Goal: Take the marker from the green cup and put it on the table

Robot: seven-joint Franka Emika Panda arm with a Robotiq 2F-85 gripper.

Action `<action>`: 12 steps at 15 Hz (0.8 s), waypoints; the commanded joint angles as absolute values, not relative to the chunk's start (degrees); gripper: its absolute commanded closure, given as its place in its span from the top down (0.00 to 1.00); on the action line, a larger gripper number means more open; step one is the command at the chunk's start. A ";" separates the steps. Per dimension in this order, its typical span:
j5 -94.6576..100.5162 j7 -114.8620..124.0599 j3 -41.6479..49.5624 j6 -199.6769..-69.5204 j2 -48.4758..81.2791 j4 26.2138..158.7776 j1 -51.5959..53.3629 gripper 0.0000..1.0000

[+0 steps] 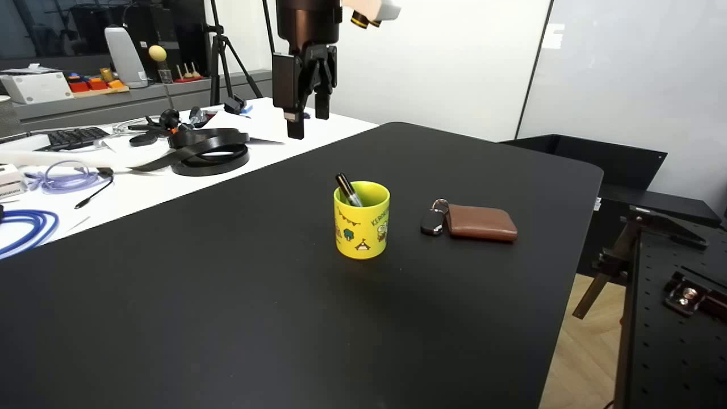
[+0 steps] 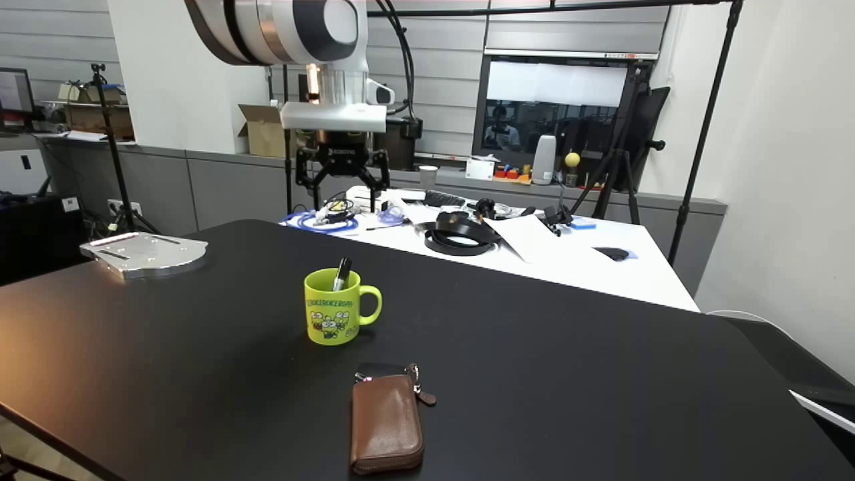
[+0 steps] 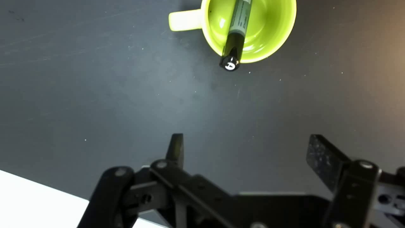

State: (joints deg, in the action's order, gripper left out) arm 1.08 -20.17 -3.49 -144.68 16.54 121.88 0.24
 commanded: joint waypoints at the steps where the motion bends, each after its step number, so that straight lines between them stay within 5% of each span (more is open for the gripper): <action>1: 0.87 -18.68 -3.74 -147.27 18.37 123.01 -0.27 1.00; 12: -0.60 -18.66 -4.35 -150.00 22.48 125.24 -1.67 1.00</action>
State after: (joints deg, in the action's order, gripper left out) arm -0.13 -19.86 -3.50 -149.04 22.63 124.31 -0.80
